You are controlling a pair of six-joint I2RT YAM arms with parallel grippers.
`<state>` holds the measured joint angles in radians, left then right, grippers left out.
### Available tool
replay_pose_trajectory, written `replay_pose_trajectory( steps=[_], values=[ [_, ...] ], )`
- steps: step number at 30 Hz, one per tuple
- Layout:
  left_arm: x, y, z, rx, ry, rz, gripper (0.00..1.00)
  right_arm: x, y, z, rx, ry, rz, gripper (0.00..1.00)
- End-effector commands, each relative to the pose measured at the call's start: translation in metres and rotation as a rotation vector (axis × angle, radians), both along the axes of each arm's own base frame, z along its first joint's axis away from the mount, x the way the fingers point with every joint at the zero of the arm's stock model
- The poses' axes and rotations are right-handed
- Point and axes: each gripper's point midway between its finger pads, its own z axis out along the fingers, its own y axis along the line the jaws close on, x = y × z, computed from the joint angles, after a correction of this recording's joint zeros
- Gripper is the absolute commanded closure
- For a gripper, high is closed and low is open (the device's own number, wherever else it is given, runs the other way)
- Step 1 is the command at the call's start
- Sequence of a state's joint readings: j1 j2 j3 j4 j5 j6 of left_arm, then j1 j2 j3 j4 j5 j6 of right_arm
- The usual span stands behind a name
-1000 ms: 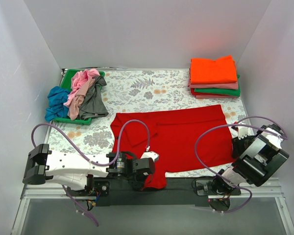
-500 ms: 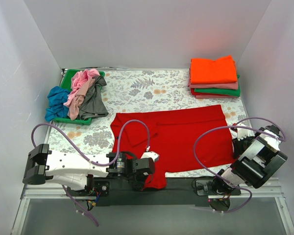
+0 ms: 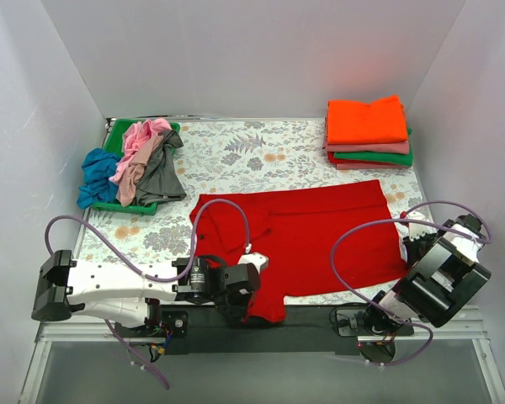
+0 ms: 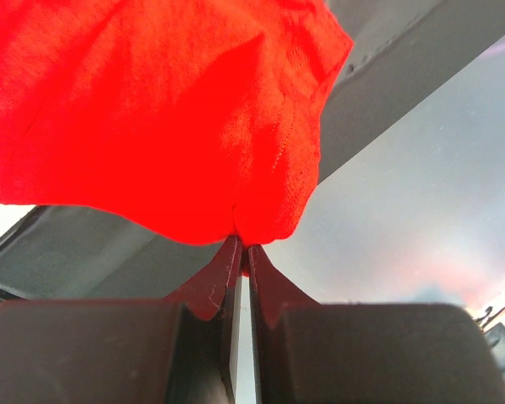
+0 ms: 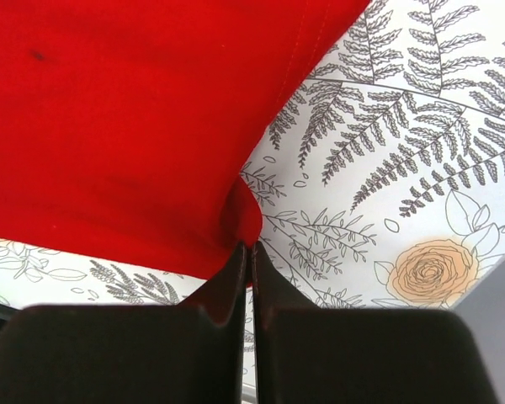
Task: Fold and stack the t-shirts
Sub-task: Fold the tshirt
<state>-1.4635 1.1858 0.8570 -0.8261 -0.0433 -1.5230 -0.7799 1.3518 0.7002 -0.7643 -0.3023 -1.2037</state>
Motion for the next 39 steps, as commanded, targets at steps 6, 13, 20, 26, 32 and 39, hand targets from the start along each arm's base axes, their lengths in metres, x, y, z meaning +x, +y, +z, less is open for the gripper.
replay_pose_trajectory(
  steps=[6,13,20,26,32,39],
  values=[
    [0.027,0.005,0.029,-0.092,-0.06,0.073,1.0,0.012,0.015,0.043,0.056,-0.112,0.007,0.99],
    [0.041,0.021,0.051,-0.145,-0.098,0.143,1.0,0.018,0.014,0.054,0.073,-0.122,0.004,0.99],
    [0.061,0.027,0.073,-0.185,-0.169,0.195,1.0,0.019,0.003,0.065,0.021,-0.112,-0.021,0.99],
    [0.066,0.026,0.08,-0.2,-0.188,0.2,1.0,0.001,-0.005,0.063,-0.061,-0.053,-0.051,0.99],
    [0.065,0.026,0.077,-0.208,-0.171,0.202,1.0,-0.021,-0.011,0.053,-0.138,0.021,-0.112,0.99],
    [0.069,0.026,0.082,-0.195,-0.18,0.207,1.0,-0.028,0.001,0.045,-0.121,0.016,-0.085,0.99]
  ],
)
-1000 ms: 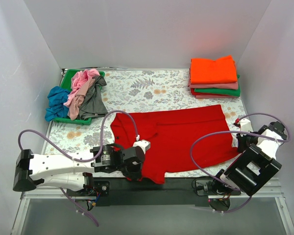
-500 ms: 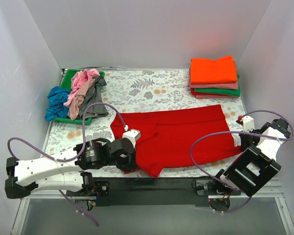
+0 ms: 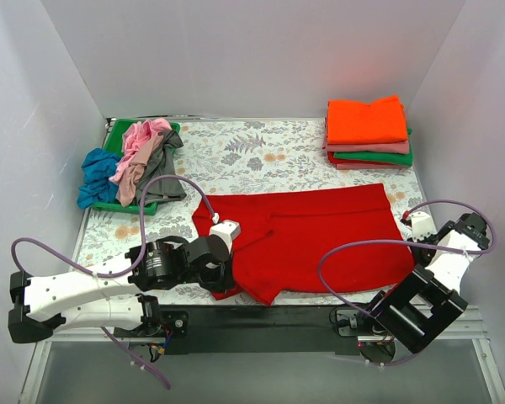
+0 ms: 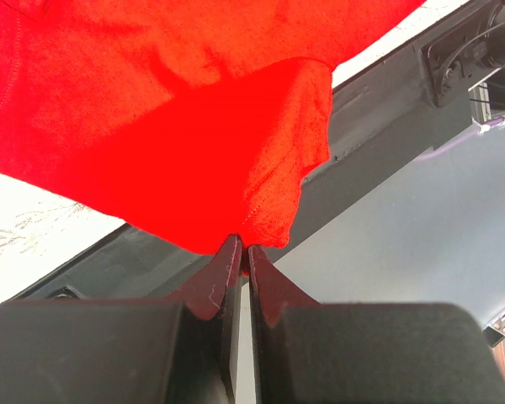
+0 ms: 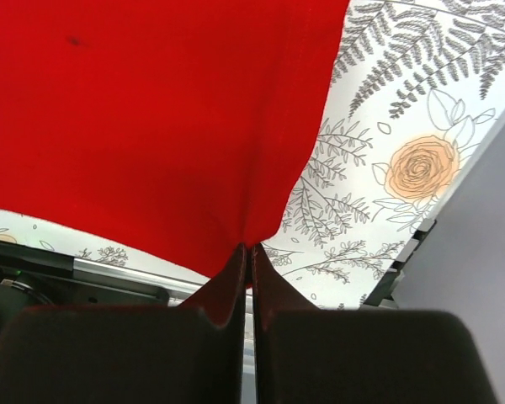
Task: Fold and stack the t-shirts
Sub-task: Fold the tshirt
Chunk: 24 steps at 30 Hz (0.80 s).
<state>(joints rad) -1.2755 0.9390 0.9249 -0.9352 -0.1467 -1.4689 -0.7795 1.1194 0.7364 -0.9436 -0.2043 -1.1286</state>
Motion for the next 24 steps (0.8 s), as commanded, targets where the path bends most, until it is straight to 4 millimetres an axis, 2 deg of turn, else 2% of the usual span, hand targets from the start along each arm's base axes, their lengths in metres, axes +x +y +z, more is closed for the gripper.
replay_pose_trajectory(
  steps=[1,10,15,16,24],
  values=[
    [0.007,-0.001,0.016,-0.024,-0.03,0.016,1.0,0.0,-0.001,0.001,-0.009,-0.009,0.001,0.99],
    [0.02,-0.002,0.015,-0.036,-0.053,0.035,1.0,0.027,-0.01,0.016,0.025,-0.082,-0.002,0.99],
    [0.038,-0.004,0.016,-0.046,-0.079,0.056,1.0,0.036,-0.008,0.018,0.066,-0.097,-0.006,0.99],
    [0.051,-0.005,0.017,-0.051,-0.089,0.071,1.0,0.043,-0.004,0.019,0.092,-0.111,0.001,0.99],
    [0.078,-0.012,0.021,-0.074,-0.122,0.072,1.0,0.069,0.007,0.028,0.147,-0.142,0.012,0.99]
  ],
)
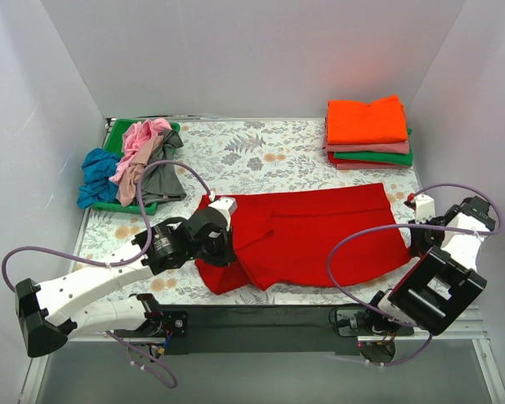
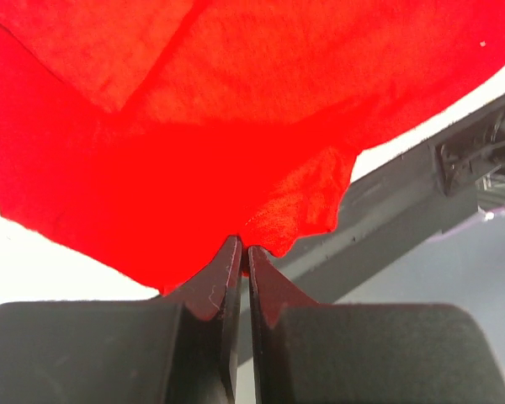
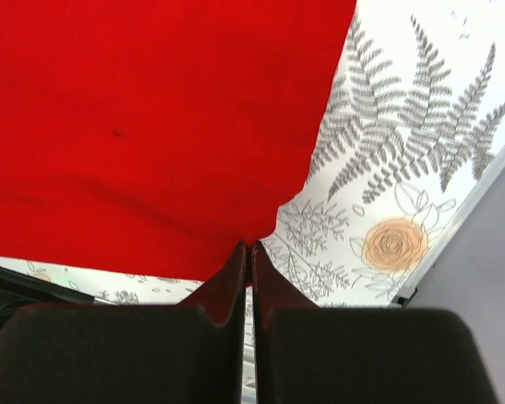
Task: Fold and stack the t-shirts
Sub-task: Fold the tshirt
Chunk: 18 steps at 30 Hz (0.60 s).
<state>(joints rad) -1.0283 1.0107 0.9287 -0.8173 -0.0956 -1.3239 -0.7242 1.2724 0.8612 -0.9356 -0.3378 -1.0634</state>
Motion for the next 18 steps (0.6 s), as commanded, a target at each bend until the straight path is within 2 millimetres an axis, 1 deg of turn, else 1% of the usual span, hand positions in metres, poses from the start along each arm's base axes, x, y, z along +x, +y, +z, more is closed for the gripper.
replay_pose_trajectory(
  steps=[1,3,4,7,9,11,12,13,14,16,18],
  values=[
    [0.017,-0.01,0.022,-0.058,-0.068,-0.029,1.0,0.028,0.0,0.02,0.022,-0.082,-0.018,0.99],
    [0.027,-0.007,0.021,-0.051,-0.085,-0.018,1.0,0.037,-0.001,0.023,0.025,-0.092,-0.014,0.99],
    [0.031,-0.007,0.024,-0.058,-0.094,-0.019,1.0,0.041,0.0,0.023,0.029,-0.097,-0.014,0.99],
    [0.05,-0.001,0.027,-0.061,-0.117,0.009,1.0,0.052,0.002,0.025,0.035,-0.104,-0.018,0.99],
    [0.06,-0.002,0.029,-0.069,-0.128,0.012,1.0,0.059,0.004,0.022,0.045,-0.099,-0.021,0.99],
    [0.075,0.002,0.031,-0.067,-0.149,0.034,1.0,0.065,0.004,0.02,0.049,-0.095,-0.027,0.99],
    [0.076,0.001,0.032,-0.082,-0.143,0.024,1.0,0.07,0.004,0.02,0.049,-0.101,-0.035,0.99],
    [0.084,0.003,0.033,-0.091,-0.149,0.041,1.0,0.071,0.003,0.02,0.048,-0.098,-0.041,0.99],
    [0.086,0.003,0.035,-0.1,-0.154,0.032,1.0,0.074,0.002,0.017,0.053,-0.092,-0.046,0.99],
    [0.096,0.005,0.034,-0.106,-0.156,0.043,1.0,0.077,0.0,0.014,0.052,-0.087,-0.062,0.99],
    [0.101,0.005,0.035,-0.115,-0.155,0.037,1.0,0.08,-0.001,0.011,0.057,-0.083,-0.072,0.99]
  ],
)
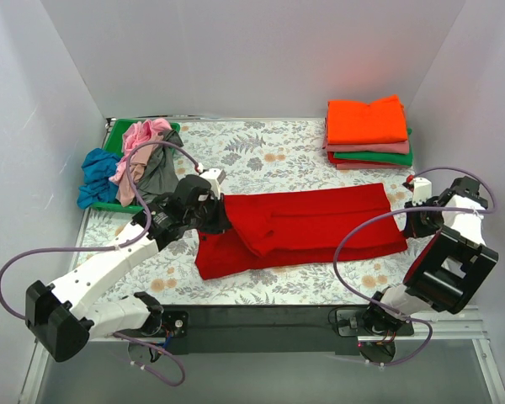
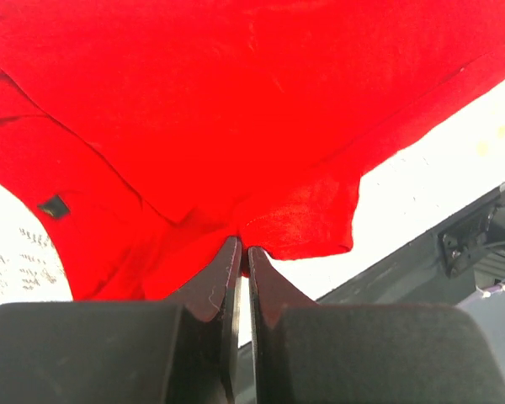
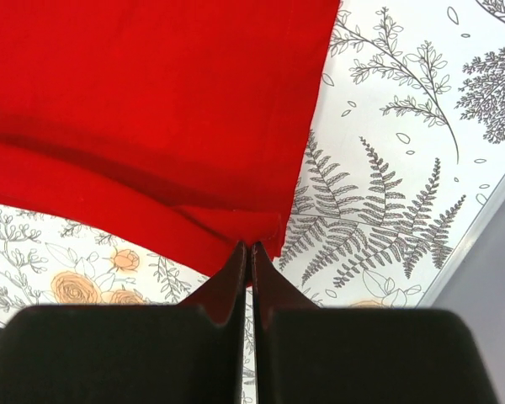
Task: Fold and stack the t-shirts
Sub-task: Fold the tshirt
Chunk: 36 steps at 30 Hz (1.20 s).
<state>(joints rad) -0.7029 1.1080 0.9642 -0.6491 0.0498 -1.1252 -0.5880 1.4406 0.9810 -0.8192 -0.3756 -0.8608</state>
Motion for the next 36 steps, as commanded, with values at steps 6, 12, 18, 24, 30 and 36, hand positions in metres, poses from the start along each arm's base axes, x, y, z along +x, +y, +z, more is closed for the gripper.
replay_pose_trajectory(
  steps=[6,12,18,24,30,36],
  values=[
    [0.032,-0.007,0.023,-0.059,-0.071,-0.042,1.0,0.024,-0.012,0.004,-0.008,-0.052,-0.065,0.99],
    [0.042,-0.002,0.02,-0.052,-0.073,-0.035,1.0,0.031,-0.011,0.003,0.017,-0.071,-0.095,0.99],
    [0.048,0.001,0.009,-0.038,-0.05,-0.032,1.0,0.036,-0.009,0.0,0.045,-0.075,-0.111,0.99],
    [0.057,0.003,0.004,-0.033,-0.052,-0.018,1.0,0.039,-0.008,-0.004,0.064,-0.08,-0.132,0.99],
    [0.07,-0.002,0.003,-0.023,-0.066,-0.032,1.0,0.041,-0.009,-0.007,0.063,-0.091,-0.151,0.99],
    [0.081,-0.01,-0.003,-0.009,-0.055,-0.071,1.0,0.041,-0.01,-0.01,0.059,-0.087,-0.163,0.99]
  ],
)
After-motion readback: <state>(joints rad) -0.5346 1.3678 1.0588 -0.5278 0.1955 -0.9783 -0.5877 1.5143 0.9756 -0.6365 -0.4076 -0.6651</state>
